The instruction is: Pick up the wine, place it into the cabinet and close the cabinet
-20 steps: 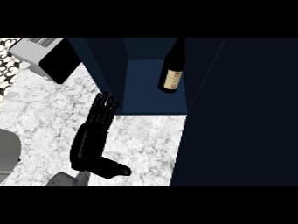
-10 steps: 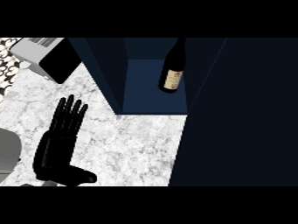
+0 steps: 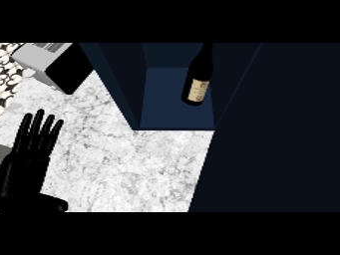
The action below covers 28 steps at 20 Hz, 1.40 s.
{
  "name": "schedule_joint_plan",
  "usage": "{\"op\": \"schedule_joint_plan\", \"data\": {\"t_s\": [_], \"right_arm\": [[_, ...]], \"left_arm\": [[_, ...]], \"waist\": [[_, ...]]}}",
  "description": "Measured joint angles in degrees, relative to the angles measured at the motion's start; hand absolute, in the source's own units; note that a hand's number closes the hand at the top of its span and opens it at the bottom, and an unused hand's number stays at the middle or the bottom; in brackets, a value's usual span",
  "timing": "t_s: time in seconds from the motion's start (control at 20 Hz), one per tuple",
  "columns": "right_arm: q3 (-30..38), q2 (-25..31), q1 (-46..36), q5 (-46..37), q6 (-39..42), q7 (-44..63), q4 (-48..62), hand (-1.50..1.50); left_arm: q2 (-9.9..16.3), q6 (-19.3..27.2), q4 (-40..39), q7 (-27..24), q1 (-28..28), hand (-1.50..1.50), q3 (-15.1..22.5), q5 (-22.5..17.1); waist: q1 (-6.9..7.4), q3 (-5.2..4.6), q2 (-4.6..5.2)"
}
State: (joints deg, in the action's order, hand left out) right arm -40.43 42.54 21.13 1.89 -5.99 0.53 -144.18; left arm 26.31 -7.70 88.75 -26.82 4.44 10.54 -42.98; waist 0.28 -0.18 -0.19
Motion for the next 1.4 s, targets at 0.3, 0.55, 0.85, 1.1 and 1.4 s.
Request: {"op": "schedule_joint_plan", "data": {"t_s": [0.3,0.55,0.85,1.1,1.4], "right_arm": [[-1.0,-0.19,-2.79,-0.1,1.05,3.1,-0.06,1.5],[0.1,-1.99,-6.2,-0.04,1.57,5.53,0.3,1.5],[2.09,-5.31,-10.83,0.25,2.29,8.56,0.92,1.5],[4.18,-9.86,-17.48,0.64,2.13,13.8,1.97,1.5],[3.62,-19.37,-29.89,2.72,0.4,22.13,8.01,1.5]], "left_arm": [[3.11,-4.49,-1.43,0.59,0.97,-1.5,-3.6,-2.32],[3.93,-5.27,-0.51,1.58,0.85,-1.5,-4.64,-2.95],[6.11,-8.32,-1.54,2.73,0.69,-1.5,-6.96,-5.11],[6.65,-8.89,-2.1,3.52,-0.64,-1.5,-7.52,-5.38],[7.34,-10.54,-3.15,4.15,-1.07,-1.5,-8.28,-6.15]], "waist": [[0.16,-0.05,0.06],[0.78,-0.09,0.16],[1.76,-0.19,0.37],[2.57,-0.28,0.56],[3.62,-0.29,0.63]]}}
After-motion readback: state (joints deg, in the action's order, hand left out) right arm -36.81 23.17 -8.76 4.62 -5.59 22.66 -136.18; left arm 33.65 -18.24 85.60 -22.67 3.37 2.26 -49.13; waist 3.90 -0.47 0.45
